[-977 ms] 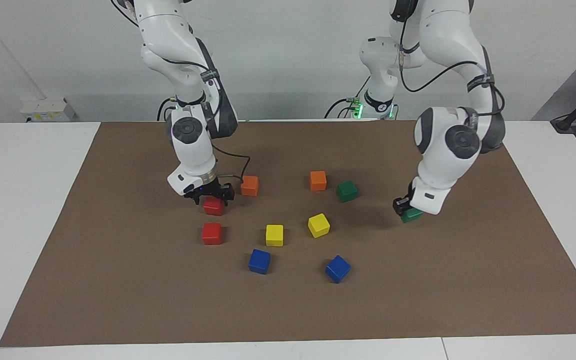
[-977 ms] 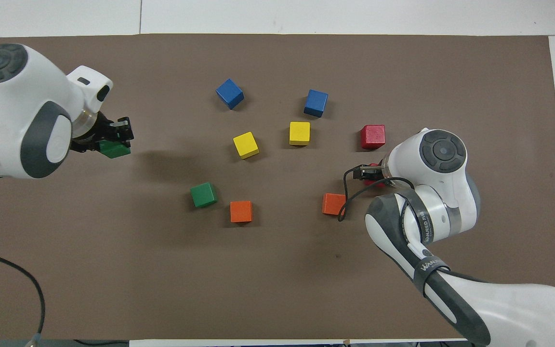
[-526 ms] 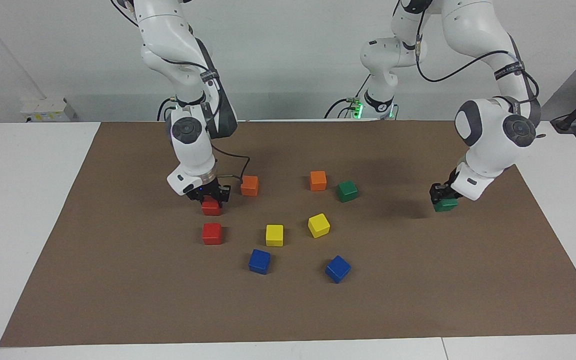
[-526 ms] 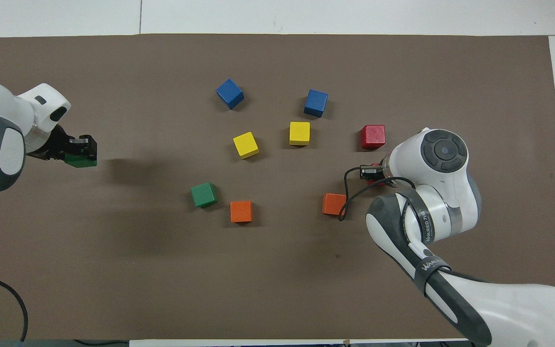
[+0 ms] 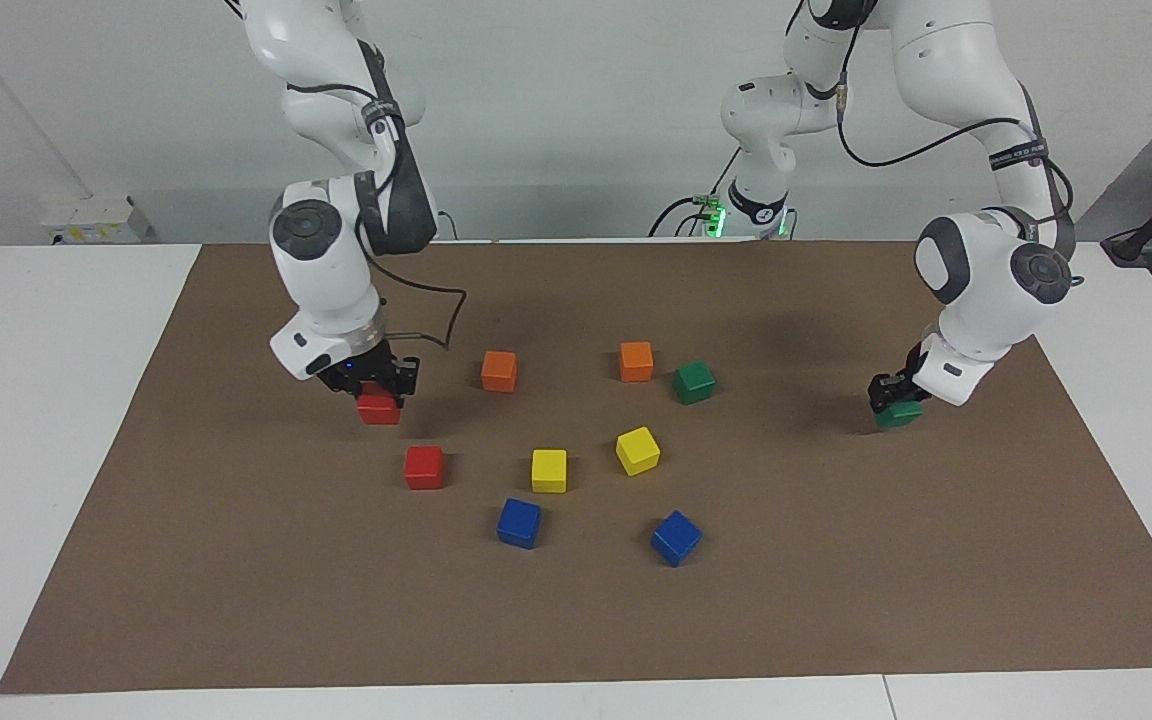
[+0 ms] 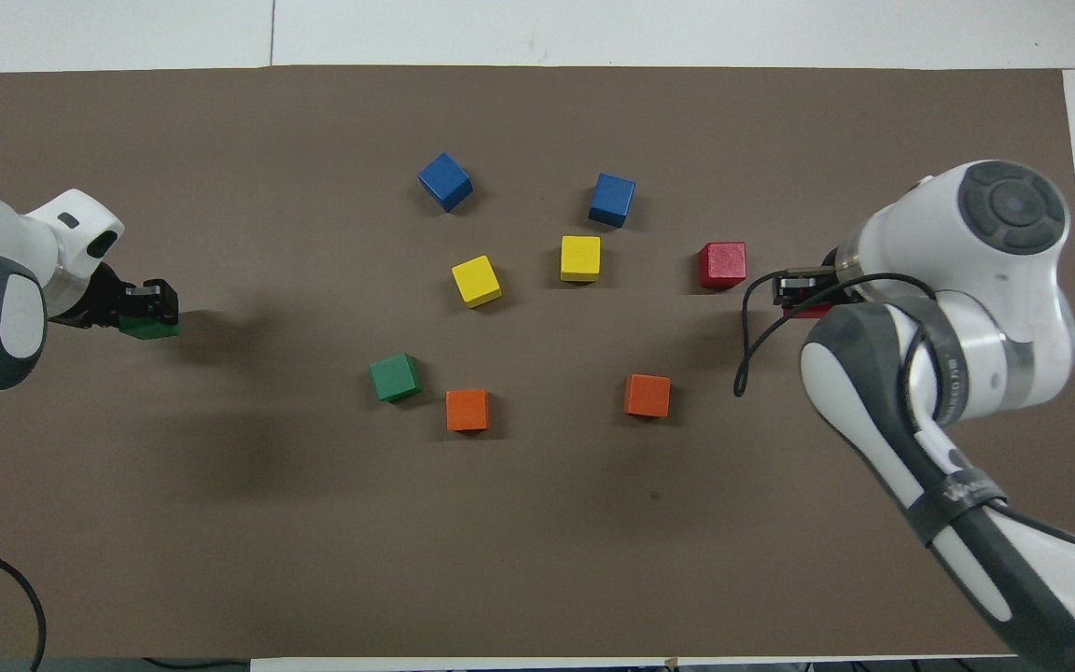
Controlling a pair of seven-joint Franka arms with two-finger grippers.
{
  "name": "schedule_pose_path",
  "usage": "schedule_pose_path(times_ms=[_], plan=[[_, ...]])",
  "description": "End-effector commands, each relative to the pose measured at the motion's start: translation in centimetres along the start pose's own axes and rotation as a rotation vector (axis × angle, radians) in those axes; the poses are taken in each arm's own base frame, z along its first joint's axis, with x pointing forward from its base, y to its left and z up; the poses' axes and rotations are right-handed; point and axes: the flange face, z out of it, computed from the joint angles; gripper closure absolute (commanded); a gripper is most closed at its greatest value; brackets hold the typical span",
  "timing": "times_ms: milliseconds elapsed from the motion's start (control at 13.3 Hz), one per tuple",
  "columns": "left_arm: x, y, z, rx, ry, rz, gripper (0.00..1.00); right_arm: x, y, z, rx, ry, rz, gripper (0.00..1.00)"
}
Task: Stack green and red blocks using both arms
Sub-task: 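Carry the green and red cubes outward with the left and right grippers, then set the green and red cubes down with the left and right grippers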
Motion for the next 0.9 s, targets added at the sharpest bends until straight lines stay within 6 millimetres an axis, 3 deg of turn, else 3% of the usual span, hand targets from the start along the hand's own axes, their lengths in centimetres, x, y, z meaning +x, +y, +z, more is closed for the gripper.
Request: schedule_pose_path(times_ms=[0, 301, 827], plan=[[-0.5, -0.9, 1.1, -0.016, 0.021, -0.003, 1.0, 0.6, 6.8, 0.4, -0.006, 0.048, -0.112, 1.0], [-0.2, -0.7, 2.1, -0.043, 0.03, -0.023, 1.0, -0.1, 11.5, 3.8, -0.01, 0.06, -0.116, 1.0], [-0.1, -0.6, 2.6, -0.045, 0.029, 0.039, 1.0, -0.4, 12.1, 7.4, -0.012, 0.078, -0.121, 1.0]])
